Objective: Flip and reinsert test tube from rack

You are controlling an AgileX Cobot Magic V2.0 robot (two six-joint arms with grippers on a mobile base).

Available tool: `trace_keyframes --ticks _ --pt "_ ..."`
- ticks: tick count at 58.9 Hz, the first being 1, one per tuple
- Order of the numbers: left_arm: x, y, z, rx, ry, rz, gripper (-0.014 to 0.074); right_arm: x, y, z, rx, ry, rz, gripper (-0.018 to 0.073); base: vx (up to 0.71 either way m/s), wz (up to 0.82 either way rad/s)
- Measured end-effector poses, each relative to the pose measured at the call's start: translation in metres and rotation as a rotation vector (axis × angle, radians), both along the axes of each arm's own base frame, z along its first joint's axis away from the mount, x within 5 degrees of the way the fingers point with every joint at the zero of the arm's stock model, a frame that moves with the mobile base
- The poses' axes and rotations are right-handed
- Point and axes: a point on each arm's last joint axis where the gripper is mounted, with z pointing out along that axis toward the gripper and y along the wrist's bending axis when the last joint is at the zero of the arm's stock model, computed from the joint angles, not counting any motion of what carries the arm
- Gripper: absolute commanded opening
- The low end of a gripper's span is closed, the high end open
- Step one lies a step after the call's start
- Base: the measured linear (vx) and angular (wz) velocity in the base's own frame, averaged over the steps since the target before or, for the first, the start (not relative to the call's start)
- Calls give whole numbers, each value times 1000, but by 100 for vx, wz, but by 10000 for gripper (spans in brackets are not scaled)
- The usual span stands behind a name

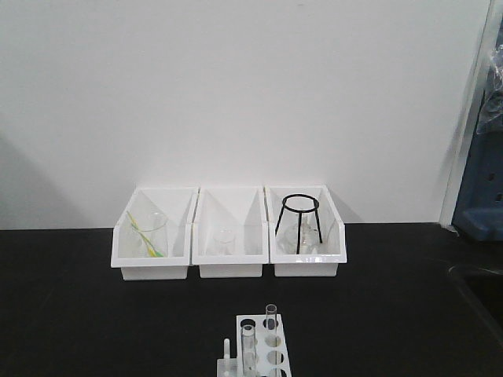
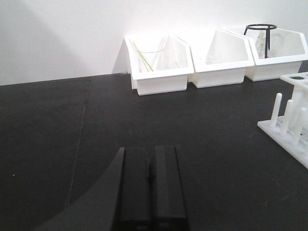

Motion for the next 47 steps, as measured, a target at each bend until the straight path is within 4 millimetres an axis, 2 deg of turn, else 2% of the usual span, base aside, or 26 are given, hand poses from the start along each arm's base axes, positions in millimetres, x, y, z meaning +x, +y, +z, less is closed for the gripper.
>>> trace_keyframes --ticks 19,31,47 --pt "0 0 0 0 0 0 -6 -12 -26 4 -3 -137 -334 -11 0 0" --pt "0 0 0 0 0 0 -6 -15 -27 1 -8 -151 -363 -11 0 0" --pt "0 0 0 0 0 0 -6 -15 -28 -8 -26 -65 -371 -11 0 0"
